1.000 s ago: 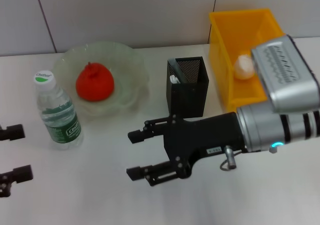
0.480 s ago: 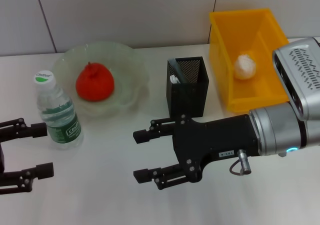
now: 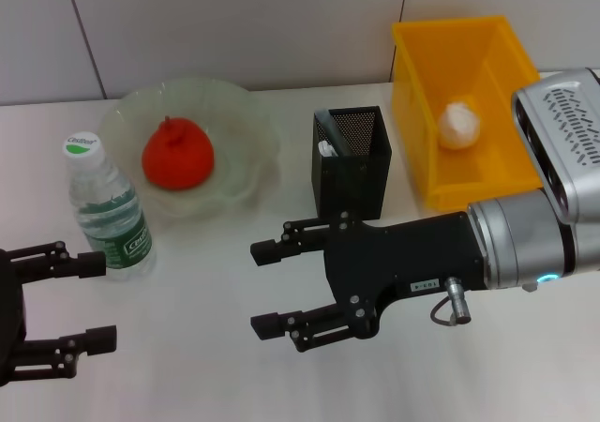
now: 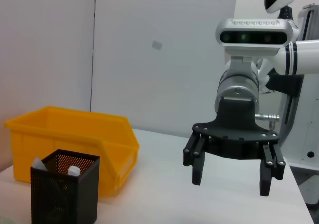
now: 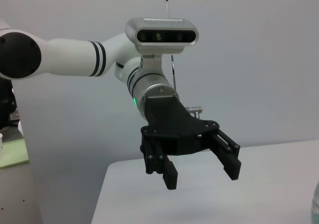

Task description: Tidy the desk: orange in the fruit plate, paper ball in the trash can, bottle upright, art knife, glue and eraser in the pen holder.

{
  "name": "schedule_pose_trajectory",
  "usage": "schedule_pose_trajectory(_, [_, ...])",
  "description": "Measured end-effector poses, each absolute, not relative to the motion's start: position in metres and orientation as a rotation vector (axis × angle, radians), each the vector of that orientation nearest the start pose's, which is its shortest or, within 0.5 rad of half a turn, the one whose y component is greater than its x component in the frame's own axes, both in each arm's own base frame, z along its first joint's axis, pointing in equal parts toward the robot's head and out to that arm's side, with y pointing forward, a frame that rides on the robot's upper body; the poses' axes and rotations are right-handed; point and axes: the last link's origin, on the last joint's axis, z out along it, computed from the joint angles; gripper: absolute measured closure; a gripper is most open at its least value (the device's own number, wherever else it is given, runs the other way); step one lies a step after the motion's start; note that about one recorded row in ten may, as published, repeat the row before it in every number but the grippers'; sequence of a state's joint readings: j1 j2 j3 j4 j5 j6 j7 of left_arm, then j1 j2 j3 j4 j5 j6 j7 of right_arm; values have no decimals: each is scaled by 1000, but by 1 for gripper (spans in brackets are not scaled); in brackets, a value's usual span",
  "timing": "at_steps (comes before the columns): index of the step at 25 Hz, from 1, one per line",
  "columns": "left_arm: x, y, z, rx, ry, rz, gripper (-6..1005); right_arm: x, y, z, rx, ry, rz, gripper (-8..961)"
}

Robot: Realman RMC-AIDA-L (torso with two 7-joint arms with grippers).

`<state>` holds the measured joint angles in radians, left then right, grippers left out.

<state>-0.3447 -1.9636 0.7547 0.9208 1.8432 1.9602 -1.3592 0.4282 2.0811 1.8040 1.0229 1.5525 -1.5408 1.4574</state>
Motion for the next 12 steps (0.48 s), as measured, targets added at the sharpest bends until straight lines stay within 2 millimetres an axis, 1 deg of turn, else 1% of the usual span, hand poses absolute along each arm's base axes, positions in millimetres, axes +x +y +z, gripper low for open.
schedule_pose_trajectory(12, [-269, 270, 83, -2883, -296, -774, 214, 162, 307, -26, -3006, 108, 820, 220])
